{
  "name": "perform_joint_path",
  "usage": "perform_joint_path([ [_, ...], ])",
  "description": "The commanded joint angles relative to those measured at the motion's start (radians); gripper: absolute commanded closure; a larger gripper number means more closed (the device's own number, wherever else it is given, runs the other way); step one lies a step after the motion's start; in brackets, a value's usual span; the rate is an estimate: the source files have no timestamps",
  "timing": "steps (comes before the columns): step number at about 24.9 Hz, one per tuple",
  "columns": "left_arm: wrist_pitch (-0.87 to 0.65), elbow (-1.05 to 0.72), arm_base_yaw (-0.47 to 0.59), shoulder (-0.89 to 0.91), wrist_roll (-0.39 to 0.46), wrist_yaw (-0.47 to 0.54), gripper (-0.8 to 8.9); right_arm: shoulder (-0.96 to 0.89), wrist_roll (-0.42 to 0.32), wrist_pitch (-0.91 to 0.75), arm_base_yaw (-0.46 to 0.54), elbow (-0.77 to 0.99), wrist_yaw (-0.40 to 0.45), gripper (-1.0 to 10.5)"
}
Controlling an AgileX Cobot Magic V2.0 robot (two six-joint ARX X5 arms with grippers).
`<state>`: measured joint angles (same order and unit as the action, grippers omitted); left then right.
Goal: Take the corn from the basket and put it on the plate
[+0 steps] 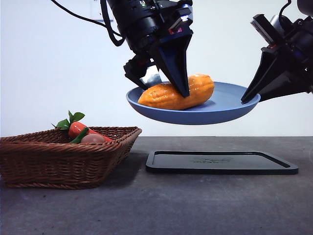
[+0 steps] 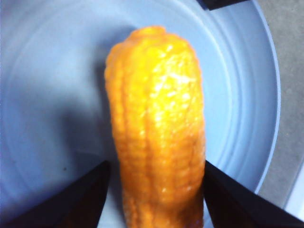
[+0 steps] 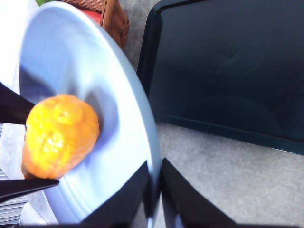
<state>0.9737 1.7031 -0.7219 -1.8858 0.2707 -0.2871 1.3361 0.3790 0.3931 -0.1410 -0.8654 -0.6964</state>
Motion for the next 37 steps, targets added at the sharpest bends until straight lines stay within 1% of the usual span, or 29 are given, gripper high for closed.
perform_joint_path([
  [1, 0.032, 0.062, 0.003, -0.016, -0.002, 0.011, 4.85, 0.010, 0.006, -0.019, -0.002, -0.026, -0.035, 9.5],
  [7, 0.087, 0.186, 0.010, -0.016, -0.018, 0.011, 4.86, 0.032, 0.002, -0.017, 0.004, -0.026, -0.021, 9.5],
  [13, 0.135, 0.312, 0.034, -0.016, -0.017, 0.011, 4.86, 0.075, 0.003, -0.029, 0.028, -0.026, -0.012, 9.5],
  [19, 0.139, 0.354, 0.078, -0.016, -0.027, 0.010, 4.86, 0.087, 0.003, -0.058, 0.047, -0.026, -0.010, 9.5],
  [25, 0.167, 0.368, 0.117, -0.011, -0.043, 0.001, 4.88, 0.132, 0.014, -0.114, 0.114, -0.034, 0.002, 9.5],
  [27, 0.163, 0.368, 0.120, -0.006, -0.045, 0.000, 4.88, 0.180, 0.014, -0.116, 0.138, -0.060, 0.021, 9.5],
  [29, 0.160, 0.368, 0.120, -0.003, -0.045, 0.000, 4.88, 0.245, 0.014, -0.115, 0.152, -0.100, 0.021, 9.5],
  [32, 0.164, 0.368, 0.120, -0.001, -0.048, 0.000, 4.88, 0.356, 0.015, -0.105, 0.154, -0.179, 0.042, 9.5],
  [37, 0.162, 0.368, 0.120, -0.001, -0.050, 0.000, 4.88, 0.513, 0.033, -0.096, 0.154, -0.285, 0.041, 9.5],
])
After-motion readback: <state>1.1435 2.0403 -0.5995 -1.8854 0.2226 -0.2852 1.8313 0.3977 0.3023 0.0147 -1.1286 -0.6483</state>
